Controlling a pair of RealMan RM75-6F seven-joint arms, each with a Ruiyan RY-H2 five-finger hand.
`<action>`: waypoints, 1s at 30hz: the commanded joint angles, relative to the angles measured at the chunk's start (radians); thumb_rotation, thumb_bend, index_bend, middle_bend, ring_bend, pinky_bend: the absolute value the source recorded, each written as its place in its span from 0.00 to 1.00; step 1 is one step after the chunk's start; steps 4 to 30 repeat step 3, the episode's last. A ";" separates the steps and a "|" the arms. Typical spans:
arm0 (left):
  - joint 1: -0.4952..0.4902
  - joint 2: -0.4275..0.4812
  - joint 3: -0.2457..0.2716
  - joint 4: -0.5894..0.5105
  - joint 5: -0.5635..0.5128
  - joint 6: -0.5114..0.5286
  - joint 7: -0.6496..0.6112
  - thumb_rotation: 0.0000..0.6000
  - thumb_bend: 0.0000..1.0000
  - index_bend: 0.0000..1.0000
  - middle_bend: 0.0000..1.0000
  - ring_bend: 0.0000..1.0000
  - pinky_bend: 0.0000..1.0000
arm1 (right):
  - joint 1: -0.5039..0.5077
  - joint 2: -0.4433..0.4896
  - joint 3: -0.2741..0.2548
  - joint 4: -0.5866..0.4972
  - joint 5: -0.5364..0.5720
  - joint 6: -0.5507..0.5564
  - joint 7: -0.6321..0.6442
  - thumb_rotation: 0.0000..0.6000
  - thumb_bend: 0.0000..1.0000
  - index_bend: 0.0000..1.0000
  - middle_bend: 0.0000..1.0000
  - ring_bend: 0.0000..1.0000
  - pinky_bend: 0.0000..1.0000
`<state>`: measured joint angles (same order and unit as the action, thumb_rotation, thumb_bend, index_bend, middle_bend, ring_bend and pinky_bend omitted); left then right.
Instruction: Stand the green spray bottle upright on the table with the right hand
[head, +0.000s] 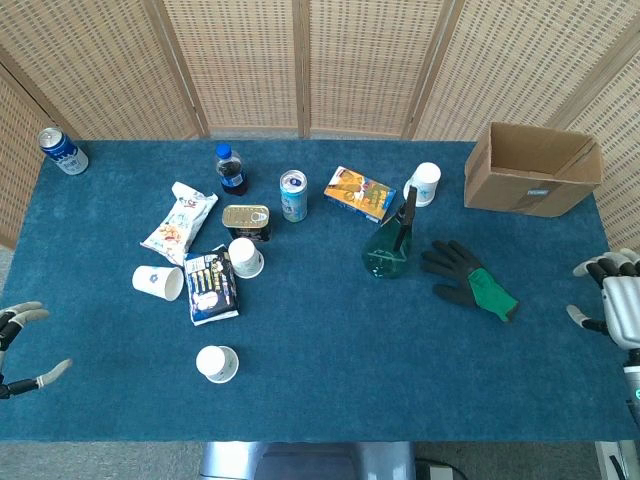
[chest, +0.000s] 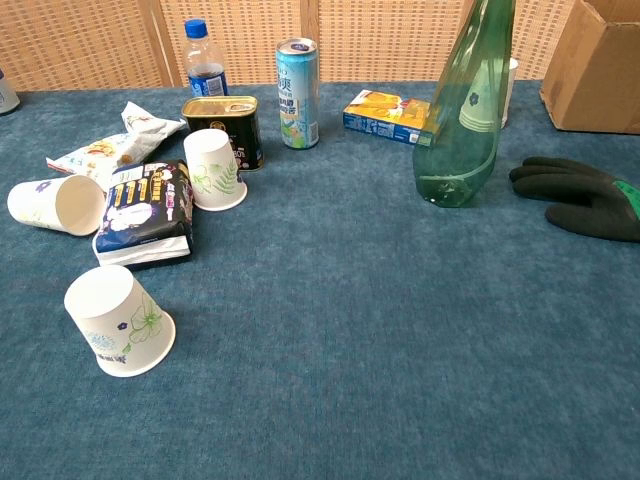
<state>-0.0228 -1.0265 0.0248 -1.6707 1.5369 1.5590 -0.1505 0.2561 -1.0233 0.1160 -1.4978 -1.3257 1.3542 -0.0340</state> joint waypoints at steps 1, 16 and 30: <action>-0.001 -0.002 -0.001 0.006 -0.005 -0.010 0.001 0.53 0.18 0.29 0.26 0.24 0.26 | -0.008 0.002 0.000 -0.008 0.006 -0.003 0.002 1.00 0.23 0.39 0.37 0.21 0.19; -0.003 -0.003 -0.001 0.008 -0.007 -0.019 0.002 0.54 0.18 0.29 0.26 0.24 0.26 | -0.013 -0.001 -0.001 -0.009 0.005 -0.003 0.005 1.00 0.23 0.39 0.37 0.21 0.19; -0.003 -0.003 -0.001 0.008 -0.007 -0.019 0.002 0.54 0.18 0.29 0.26 0.24 0.26 | -0.013 -0.001 -0.001 -0.009 0.005 -0.003 0.005 1.00 0.23 0.39 0.37 0.21 0.19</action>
